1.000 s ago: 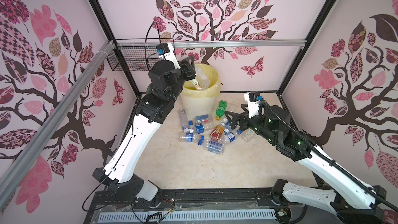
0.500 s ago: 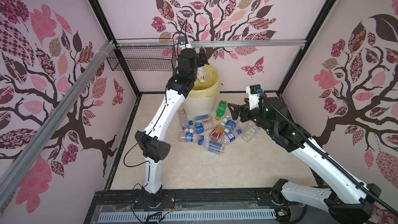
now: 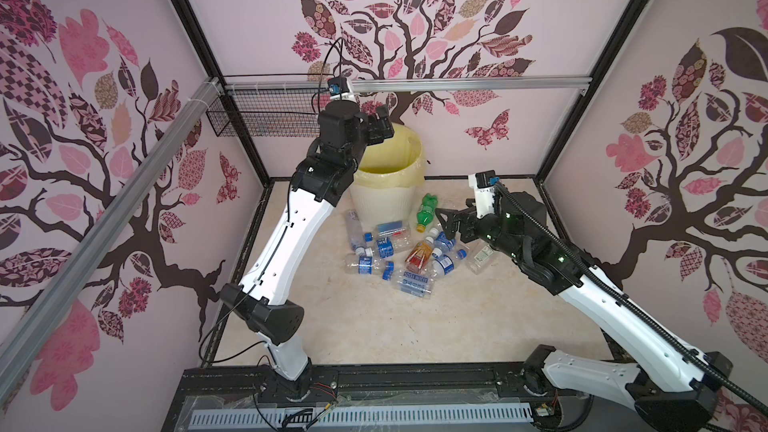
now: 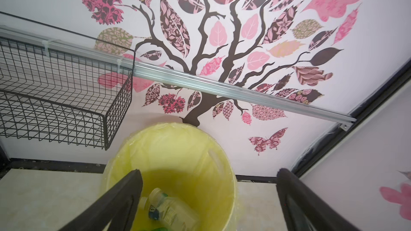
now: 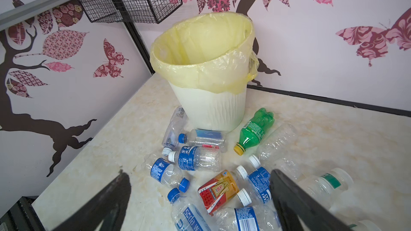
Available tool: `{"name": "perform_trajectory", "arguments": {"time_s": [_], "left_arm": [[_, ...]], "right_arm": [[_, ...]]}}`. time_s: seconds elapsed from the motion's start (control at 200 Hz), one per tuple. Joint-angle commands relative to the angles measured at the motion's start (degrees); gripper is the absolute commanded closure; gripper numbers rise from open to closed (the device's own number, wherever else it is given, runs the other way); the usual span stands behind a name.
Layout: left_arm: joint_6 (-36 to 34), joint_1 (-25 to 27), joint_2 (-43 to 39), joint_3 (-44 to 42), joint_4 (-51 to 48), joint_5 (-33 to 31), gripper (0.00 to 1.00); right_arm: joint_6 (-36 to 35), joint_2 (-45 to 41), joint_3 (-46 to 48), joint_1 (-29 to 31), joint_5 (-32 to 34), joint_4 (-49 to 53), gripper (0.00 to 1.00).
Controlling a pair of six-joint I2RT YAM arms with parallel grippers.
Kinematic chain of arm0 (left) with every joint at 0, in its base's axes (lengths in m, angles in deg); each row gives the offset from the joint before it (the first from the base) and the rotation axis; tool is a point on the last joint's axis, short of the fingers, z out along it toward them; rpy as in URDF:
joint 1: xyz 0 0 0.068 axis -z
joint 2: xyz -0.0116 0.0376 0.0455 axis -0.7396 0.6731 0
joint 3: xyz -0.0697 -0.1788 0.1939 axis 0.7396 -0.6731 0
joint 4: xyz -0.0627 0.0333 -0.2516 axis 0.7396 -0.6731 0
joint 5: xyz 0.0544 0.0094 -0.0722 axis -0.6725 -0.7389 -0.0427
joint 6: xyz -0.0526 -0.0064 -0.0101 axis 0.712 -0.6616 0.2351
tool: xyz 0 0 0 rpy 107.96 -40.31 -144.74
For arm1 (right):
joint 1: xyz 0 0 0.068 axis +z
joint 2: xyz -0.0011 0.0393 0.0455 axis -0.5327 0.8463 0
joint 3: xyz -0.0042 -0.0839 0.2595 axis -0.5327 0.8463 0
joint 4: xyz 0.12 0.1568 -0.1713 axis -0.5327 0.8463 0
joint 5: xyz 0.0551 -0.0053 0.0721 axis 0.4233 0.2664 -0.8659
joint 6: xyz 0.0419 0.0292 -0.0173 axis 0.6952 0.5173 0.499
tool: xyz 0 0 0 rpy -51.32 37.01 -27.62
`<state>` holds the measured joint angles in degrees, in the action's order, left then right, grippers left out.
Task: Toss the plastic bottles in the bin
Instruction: 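Lower the left gripper beside the pile while the right moves over another bottle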
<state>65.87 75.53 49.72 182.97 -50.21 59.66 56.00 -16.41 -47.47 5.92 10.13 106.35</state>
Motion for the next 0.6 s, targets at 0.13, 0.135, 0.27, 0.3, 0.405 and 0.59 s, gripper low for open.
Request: {"name": "perform_trajectory", "arguments": {"time_s": [0.13, 0.135, 0.27, 0.3, 0.405, 0.59], "left_arm": [[8.9, 0.4, -10.3, -19.1, -4.5, 10.3, 0.03], [9.1, 0.4, -10.6, -19.4, -4.5, 10.5, 0.03], [13.4, 0.4, -17.3, -31.2, -3.5, 14.6, 0.03], [14.2, 0.4, -18.4, -33.4, -3.3, 15.4, 0.03], [16.8, 0.3, -21.9, -40.8, -2.7, 18.6, 0.03], [20.1, 1.6, -25.4, -54.2, 2.8, 25.3, 0.03]], "right_arm": [[1.3, -1.1, 5.8, -0.1, -0.7, 3.3, 0.0], [1.2, -1.2, 6.0, -0.1, -0.7, 3.3, 0.0], [2.0, -2.6, 13.0, -0.1, -1.7, 1.7, 0.0], [2.4, -3.2, 14.8, -0.1, -1.7, 1.0, 0.0], [5.1, -4.5, 19.2, -0.1, 0.6, 0.0, 0.0], [11.8, -2.2, 22.0, -1.2, 12.1, 4.2, 0.01]]}}
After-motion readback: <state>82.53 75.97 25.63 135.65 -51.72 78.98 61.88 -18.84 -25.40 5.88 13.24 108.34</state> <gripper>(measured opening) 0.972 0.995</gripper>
